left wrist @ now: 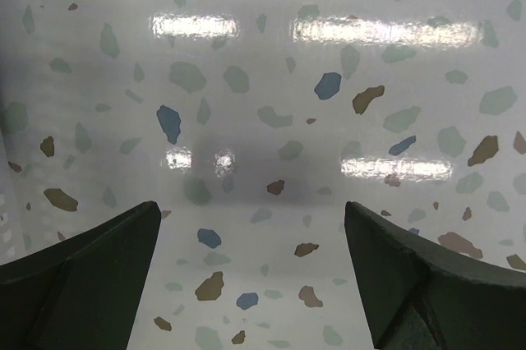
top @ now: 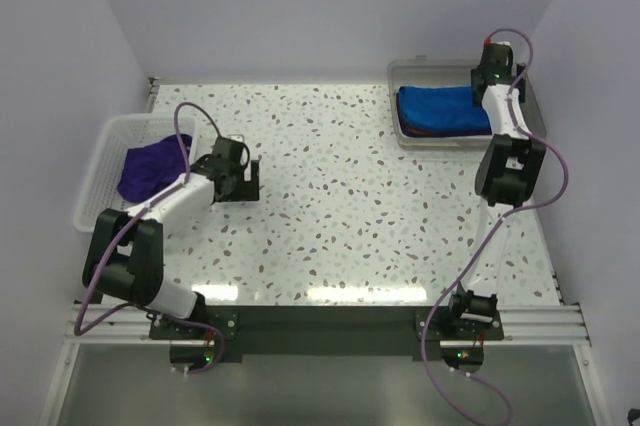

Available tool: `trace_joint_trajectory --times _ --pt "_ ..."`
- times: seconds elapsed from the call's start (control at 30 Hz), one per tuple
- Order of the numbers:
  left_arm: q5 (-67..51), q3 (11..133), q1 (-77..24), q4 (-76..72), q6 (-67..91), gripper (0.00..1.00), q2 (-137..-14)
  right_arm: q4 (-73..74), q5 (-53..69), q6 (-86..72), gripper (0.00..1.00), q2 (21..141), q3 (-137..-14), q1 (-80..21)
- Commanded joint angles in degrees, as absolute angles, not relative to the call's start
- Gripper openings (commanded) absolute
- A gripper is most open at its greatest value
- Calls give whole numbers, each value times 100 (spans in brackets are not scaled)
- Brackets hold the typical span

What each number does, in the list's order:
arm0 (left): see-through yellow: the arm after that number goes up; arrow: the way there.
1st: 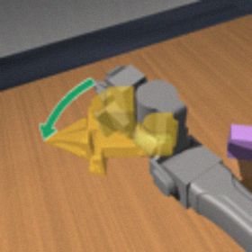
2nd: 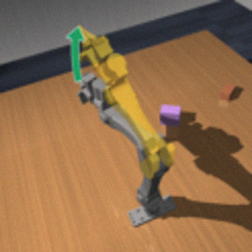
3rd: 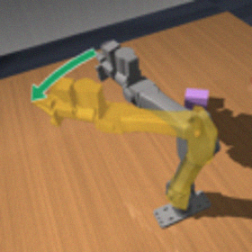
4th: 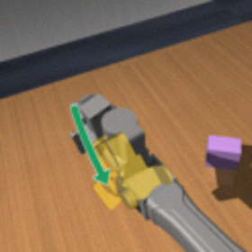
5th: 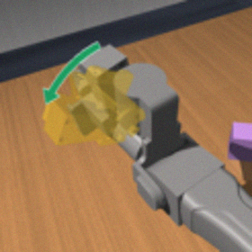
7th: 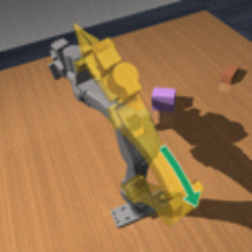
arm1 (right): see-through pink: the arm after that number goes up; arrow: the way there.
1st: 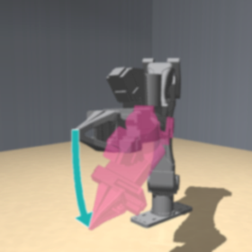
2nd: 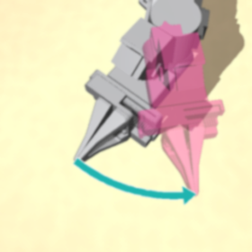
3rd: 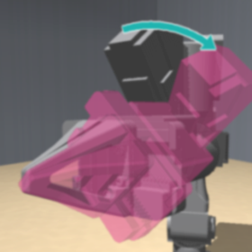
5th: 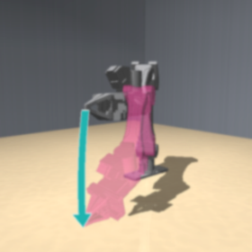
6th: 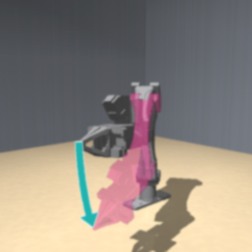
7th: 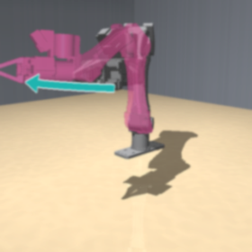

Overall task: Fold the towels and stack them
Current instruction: Neatly place the folded towel into the bin, then grab crumpled towel

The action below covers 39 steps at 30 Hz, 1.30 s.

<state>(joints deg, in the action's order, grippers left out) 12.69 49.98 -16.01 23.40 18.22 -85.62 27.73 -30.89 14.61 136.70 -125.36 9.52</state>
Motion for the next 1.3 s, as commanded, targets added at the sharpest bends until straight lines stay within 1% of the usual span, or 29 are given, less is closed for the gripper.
trace_joint_trajectory --times 0.0,0.1,0.13,0.17,0.2,0.27,0.3,0.33,0.47,0.57,0.67,0.73,0.77,0.87,0.93,1.0,1.03,1.13,1.17,1.23,1.27 --pt "1038 5220 -1547 2057 1749 100 -8087 3013 -3491 608 91 12633 -12656 976" --pt "1036 5596 -1547 2232 1854 100 -7902 3506 -2490 36 94 12131 -12359 923" --pt "1133 5712 -1547 2311 1881 100 -7849 3611 -2305 -243 96 11772 -12044 801" --pt "1299 5826 -1547 2451 1950 100 -7762 3665 -2164 -368 97 11551 -11867 713" --pt "1779 6027 -1529 2548 1995 100 -7735 3700 -1858 -456 97 11375 -11674 616" --pt "2187 6230 -1311 2881 2161 100 -7752 3805 -1679 -649 99 10847 -11103 212" --pt "2432 6327 -1170 2926 2197 100 -7778 3806 -1566 -694 99 10689 -10892 63" --pt "2487 6346 -804 2944 2206 100 -7822 3762 -1373 -764 99 10357 -10463 -313" --pt "2426 6512 252 3041 2399 100 -8199 3472 -670 -1063 99 9618 -9371 -1036" --pt "2487 6618 746 2866 2539 100 -8497 3024 -20 -1327 99 9195 -8597 -1458" --pt "2479 6697 1036 2585 2662 100 -8971 2901 438 -1424 99 9009 -8201 -1923" --pt "2470 6872 1238 2566 2803 99 -9350 2874 483 -1380 99 8860 -7912 -2265" --pt "2435 7012 1309 2793 2865 98 -9760 2848 640 -1380 99 8825 -7797 -2355" --pt "2487 7373 1485 2804 2944 96 -10316 2751 835 -1292 99 8684 -7366 -2636" --pt "2417 7453 1573 2821 2988 95 -10563 2768 888 -1213 99 8631 -7121 -2768" --pt "2426 7471 1600 2786 2997 91 -10687 2769 879 -1187 99 8587 -6979 -2830" --pt "2408 7462 1626 2760 2997 89 -10748 2760 931 -1169 99 8535 -6857 -2856" --pt "2259 7471 1670 2733 2988 70 -11030 2751 984 -1116 99 8438 -6672 -2865" --pt "2207 7471 1679 2716 2971 50 -11135 2751 967 -1108 99 8420 -6645 -2865" --pt "2153 7453 1670 2707 2936 22 -11119 2847 888 -1064 99 8394 -6618 -2865" --pt "2119 7357 1661 2637 2901 3 -10918 2874 870 -1046 99 8359 -6609 -2865"
